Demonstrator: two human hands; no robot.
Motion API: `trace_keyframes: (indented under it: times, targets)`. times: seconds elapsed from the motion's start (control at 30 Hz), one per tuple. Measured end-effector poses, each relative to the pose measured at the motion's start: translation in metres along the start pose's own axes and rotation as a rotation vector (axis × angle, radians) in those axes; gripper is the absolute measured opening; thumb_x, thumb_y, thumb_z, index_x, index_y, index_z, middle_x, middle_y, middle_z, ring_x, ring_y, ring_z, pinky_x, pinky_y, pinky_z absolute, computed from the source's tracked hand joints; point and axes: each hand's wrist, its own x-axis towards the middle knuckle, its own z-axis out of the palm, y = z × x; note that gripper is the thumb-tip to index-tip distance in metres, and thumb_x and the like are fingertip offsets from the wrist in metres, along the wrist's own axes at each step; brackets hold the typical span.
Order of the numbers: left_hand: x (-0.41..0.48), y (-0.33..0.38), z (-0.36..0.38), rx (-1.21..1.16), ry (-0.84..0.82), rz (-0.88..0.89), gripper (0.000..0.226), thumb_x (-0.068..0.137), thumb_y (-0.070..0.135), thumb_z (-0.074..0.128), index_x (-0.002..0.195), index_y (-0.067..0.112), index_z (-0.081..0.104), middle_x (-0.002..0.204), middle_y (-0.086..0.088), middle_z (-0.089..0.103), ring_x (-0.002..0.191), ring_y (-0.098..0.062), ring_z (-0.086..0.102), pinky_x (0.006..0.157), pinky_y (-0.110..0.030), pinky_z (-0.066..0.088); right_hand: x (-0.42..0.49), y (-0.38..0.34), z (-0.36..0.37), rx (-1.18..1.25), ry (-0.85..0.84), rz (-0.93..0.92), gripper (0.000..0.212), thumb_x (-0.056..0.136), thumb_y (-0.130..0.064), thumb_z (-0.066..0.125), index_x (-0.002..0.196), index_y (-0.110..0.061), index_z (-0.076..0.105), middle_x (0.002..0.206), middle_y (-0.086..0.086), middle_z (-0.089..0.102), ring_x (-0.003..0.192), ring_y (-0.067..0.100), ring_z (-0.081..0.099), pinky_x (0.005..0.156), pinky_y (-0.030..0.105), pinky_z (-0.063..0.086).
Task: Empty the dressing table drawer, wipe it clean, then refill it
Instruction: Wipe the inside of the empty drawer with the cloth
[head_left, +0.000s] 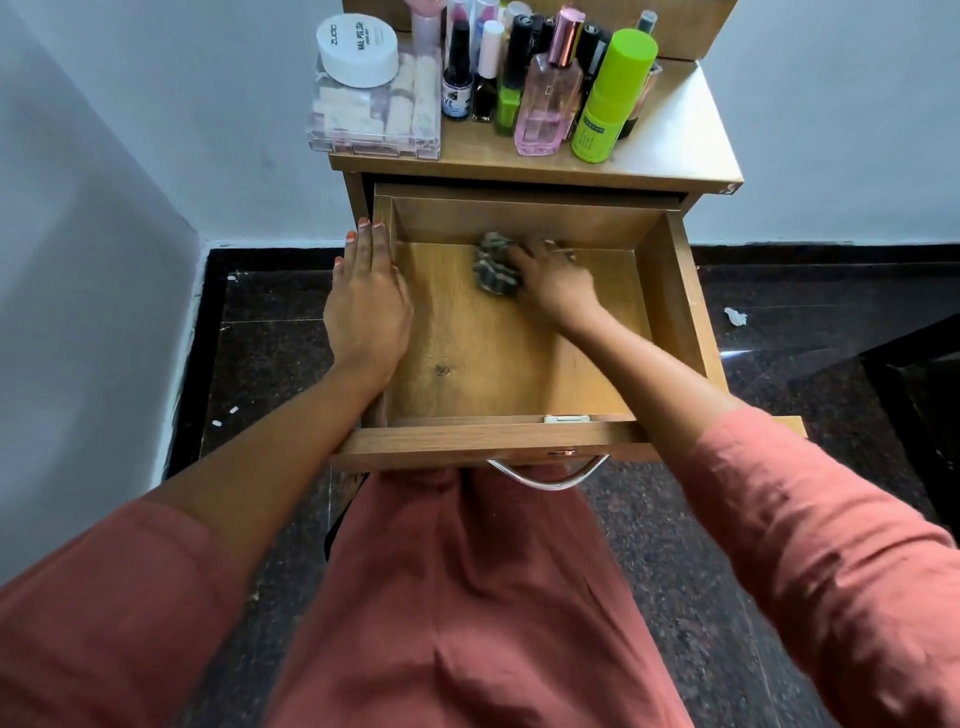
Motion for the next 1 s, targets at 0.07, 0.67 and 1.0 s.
trace_keyframes:
  times: [0.07, 0.67, 1.0]
  targets:
    - [0.000, 0.000, 0.000, -0.006, 0.000, -0.006, 0.048, 0.099, 0.016, 0.026, 0.146, 0.006, 0.017, 0.155, -0.012, 0.015, 0.144, -0.024, 0.015, 0.118, -0.035, 0.015, -0.009, 0.028, -0.001, -0.001, 0.030, 0.064, 0.042, 0.097, -0.021, 0.040, 0.139, -0.021, 0.034, 0.147, 0.013, 0.030, 0.123, 0.037, 0.045, 0.093, 0.048, 0.045]
    - [0.001, 0.001, -0.001, -0.046, -0.003, -0.009, 0.047, 0.099, 0.013, 0.026, 0.145, 0.004, 0.021, 0.154, -0.013, 0.018, 0.144, -0.025, 0.016, 0.116, -0.041, 0.024, -0.035, 0.061, -0.006, -0.052, -0.074, 0.069, 0.060, 0.085, -0.002, 0.053, 0.140, -0.012, 0.030, 0.146, 0.026, 0.022, 0.126, 0.045, 0.036, 0.102, 0.048, 0.041]
    - [-0.001, 0.002, -0.001, -0.055, -0.011, -0.016, 0.047, 0.099, 0.013, 0.027, 0.145, 0.005, 0.021, 0.155, -0.012, 0.018, 0.143, -0.026, 0.017, 0.115, -0.043, 0.026, -0.025, 0.067, -0.011, 0.050, 0.037, 0.116, 0.046, 0.091, -0.006, 0.043, 0.136, -0.013, 0.039, 0.139, 0.023, 0.033, 0.125, 0.044, 0.037, 0.097, 0.049, 0.041]
